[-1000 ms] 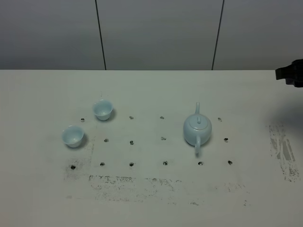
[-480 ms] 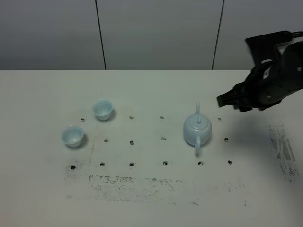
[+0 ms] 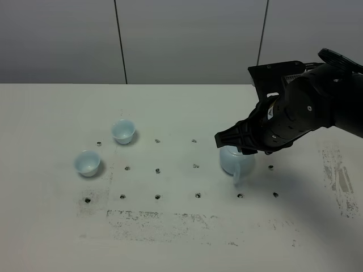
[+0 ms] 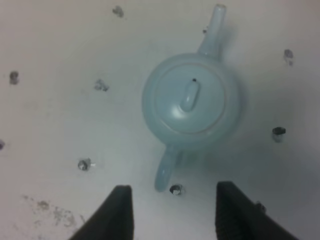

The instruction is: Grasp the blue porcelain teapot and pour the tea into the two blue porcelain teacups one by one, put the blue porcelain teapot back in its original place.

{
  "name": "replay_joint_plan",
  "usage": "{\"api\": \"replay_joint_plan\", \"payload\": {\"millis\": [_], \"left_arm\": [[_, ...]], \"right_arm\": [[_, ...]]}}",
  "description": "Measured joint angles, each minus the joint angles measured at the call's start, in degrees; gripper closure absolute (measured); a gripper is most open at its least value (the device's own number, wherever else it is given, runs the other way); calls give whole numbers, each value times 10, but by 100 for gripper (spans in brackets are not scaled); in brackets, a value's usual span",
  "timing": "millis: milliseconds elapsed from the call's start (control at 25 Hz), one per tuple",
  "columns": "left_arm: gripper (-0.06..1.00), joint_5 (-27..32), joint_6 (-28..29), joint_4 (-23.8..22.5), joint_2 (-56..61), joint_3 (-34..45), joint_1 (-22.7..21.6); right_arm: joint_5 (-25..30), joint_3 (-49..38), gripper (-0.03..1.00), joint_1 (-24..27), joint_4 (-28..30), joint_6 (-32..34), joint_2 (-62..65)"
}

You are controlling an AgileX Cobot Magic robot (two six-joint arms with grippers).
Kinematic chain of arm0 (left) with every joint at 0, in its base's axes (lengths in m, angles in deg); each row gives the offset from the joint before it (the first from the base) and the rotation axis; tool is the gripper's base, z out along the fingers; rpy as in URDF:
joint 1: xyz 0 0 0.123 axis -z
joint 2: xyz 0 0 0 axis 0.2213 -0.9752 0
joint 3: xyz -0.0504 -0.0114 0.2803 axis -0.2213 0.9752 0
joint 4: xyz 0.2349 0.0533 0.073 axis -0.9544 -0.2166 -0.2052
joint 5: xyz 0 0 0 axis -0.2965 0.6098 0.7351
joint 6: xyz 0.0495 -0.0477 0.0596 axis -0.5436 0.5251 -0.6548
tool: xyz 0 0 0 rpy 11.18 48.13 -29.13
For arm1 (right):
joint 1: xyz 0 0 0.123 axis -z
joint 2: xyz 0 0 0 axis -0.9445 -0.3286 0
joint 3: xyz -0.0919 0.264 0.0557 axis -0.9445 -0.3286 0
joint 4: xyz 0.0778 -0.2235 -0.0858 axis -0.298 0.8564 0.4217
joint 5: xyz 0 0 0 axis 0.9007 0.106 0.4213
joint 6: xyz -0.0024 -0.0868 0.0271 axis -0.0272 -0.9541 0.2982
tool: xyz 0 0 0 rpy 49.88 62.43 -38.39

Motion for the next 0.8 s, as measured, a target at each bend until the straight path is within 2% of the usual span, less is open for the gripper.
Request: {"api": "replay_joint_plan", "payload": {"millis": [160,360,600,800], "left_arm": [[52,0,0,0,0,0,0],[52,0,0,0,0,0,0],[52,0,0,0,0,0,0],[52,0,0,0,0,0,0]], "right_arm": [[-5,0,57,-17,1,4,-32],[-41,0,57,-45,4,4,-69],[-38,0,58,-46,16,7,-105],[-29,0,58,-46,50,24,-116]]}}
